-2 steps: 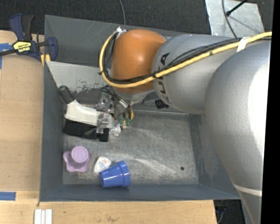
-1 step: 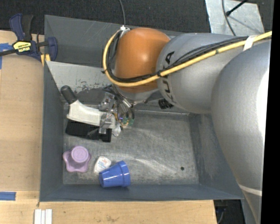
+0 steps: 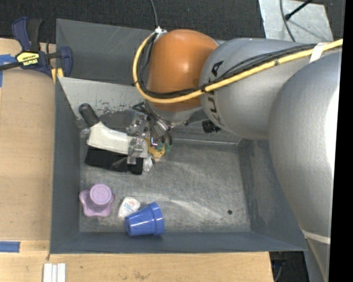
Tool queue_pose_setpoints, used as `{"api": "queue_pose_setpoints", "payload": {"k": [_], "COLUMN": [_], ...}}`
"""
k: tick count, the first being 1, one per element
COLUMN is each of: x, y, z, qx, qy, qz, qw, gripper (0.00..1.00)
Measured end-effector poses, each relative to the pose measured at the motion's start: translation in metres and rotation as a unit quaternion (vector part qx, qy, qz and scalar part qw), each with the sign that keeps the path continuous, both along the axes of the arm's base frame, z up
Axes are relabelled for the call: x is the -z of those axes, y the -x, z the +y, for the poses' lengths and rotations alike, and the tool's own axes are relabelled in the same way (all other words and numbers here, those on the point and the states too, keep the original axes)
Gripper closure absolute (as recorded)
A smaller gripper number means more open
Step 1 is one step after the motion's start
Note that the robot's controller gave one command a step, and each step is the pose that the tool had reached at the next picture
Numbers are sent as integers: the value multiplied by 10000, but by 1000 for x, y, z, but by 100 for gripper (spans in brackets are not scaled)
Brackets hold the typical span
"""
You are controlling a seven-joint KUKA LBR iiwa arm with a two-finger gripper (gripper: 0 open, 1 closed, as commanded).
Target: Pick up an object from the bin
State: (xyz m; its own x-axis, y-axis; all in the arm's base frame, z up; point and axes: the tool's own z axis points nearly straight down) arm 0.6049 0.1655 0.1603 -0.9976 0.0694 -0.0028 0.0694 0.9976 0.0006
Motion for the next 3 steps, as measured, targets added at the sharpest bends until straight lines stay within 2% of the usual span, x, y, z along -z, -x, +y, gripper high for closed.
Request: {"api": "queue_pose_setpoints", "payload": {"k": [1,2,3], "x": [0,0,0], "y": [-2,-5,-5], "z": [-1,-26,-26], "qx": [8,-1011,-1014], "qy": [1,4,5], "qz": [2,16,16], "qw": [10000,9949,9948], "gripper": [100,100,100]}}
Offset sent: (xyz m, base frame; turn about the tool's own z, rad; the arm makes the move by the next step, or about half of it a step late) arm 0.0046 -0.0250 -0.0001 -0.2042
